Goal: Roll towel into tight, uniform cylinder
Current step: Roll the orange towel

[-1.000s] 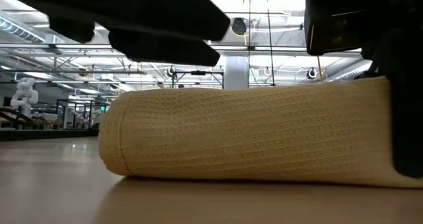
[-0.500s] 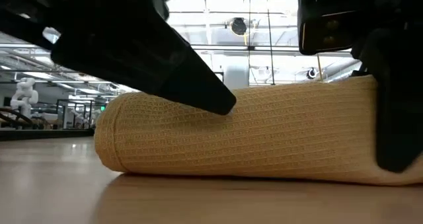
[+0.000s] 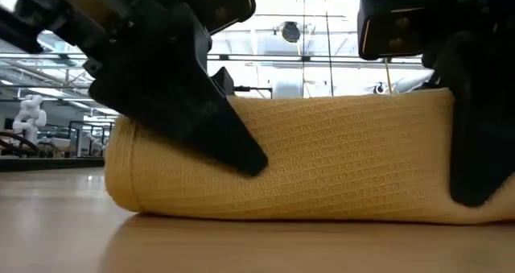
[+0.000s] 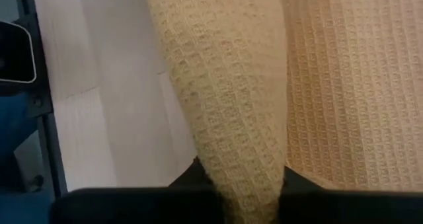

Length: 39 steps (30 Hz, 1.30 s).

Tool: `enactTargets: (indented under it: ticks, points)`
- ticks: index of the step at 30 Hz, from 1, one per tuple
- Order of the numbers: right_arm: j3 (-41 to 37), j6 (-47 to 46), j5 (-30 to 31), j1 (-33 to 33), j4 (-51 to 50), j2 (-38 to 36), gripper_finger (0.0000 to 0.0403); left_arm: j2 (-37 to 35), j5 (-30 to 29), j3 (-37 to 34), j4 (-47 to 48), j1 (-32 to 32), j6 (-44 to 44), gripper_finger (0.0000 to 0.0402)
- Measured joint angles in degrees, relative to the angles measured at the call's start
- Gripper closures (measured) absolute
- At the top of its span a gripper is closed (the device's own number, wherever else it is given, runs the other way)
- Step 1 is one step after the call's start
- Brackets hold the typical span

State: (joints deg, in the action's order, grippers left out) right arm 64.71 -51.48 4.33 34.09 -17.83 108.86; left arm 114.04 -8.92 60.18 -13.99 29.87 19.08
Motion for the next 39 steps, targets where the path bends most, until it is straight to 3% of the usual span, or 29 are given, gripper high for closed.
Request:
enactTargets:
  ticks: [2, 4, 9, 12, 18, 24, 27, 33, 39]
  points:
    - [0.6, 1.8, -0.5, 0.5, -0.3, 0.0, 0.0372, -0.1, 3.5, 0.0, -0.1, -0.3, 1.7, 0.0352]
    - [2.0, 5.2, -1.3, 1.2, -2.1, 0.0, 0.0347, -0.1, 6.9, 0.0, -0.6, -0.5, 5.7, 0.0381]
    - [8.5, 12.1, -0.3, 3.9, -15.1, 0.0, 0.0266, -0.2, 13.4, 0.0, -0.9, -0.7, 18.8, 0.0373]
    - [11.4, 12.7, 5.7, 6.4, -21.0, -0.1, 0.0221, -0.2, 14.5, 0.0, -1.0, -0.8, 21.1, 0.0372]
    - [11.3, 4.4, 20.0, 15.0, -21.1, -0.1, 0.016, -0.2, 19.3, 0.0, -1.4, -3.0, 22.6, 0.0371]
    - [11.2, 0.6, 42.5, 24.3, -21.1, 0.0, 0.0147, -0.2, 25.7, -0.1, -3.7, -5.6, 22.6, 0.0371]
    - [11.2, 3.6, 49.2, 27.2, -21.0, 0.9, 0.015, -0.1, 26.1, -1.0, -3.1, -6.4, 23.8, 0.0371]
    - [9.6, 12.9, 51.2, 27.0, -17.2, 3.6, 0.0159, 0.0, 26.2, -2.4, -3.1, -7.1, 27.1, 0.0371]
    - [1.1, 23.6, 51.4, 26.1, 3.4, 5.3, 0.0154, 0.0, 26.0, -2.4, -3.2, -7.1, 28.6, 0.0371]
